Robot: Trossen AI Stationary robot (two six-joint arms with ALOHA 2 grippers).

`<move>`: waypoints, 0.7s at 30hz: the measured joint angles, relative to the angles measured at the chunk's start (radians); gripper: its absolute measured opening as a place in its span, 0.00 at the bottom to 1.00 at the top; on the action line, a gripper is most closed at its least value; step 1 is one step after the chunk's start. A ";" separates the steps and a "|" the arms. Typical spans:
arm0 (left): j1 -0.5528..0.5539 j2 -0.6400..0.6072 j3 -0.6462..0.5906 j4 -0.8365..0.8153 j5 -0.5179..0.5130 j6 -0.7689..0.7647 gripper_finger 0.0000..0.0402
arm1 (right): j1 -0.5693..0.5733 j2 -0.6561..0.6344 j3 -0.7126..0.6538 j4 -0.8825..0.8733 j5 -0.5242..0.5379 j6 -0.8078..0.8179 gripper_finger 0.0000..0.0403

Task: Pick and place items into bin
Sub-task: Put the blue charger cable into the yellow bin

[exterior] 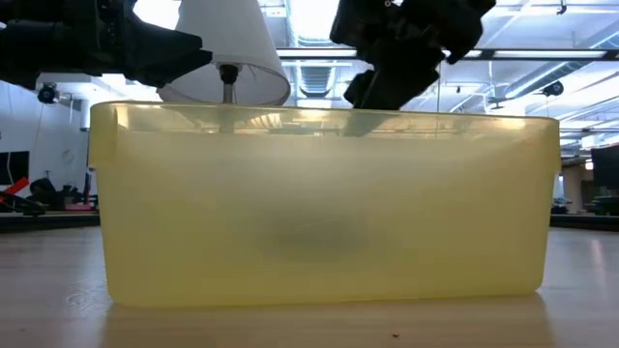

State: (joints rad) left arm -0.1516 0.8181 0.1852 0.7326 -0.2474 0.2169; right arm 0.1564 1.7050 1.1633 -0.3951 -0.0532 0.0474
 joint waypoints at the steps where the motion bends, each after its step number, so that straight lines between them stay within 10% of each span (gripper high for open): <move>1: 0.000 0.000 0.000 0.000 0.000 0.000 0.69 | 0.001 0.000 0.006 -0.026 -0.003 0.018 0.45; 21: 0.000 0.000 0.000 0.000 0.000 0.000 0.69 | 0.165 0.000 -0.002 -0.114 -0.217 0.186 0.44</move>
State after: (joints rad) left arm -0.1516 0.8181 0.1852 0.7326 -0.2470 0.2173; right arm 0.3210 1.7047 1.1614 -0.5088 -0.2707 0.2333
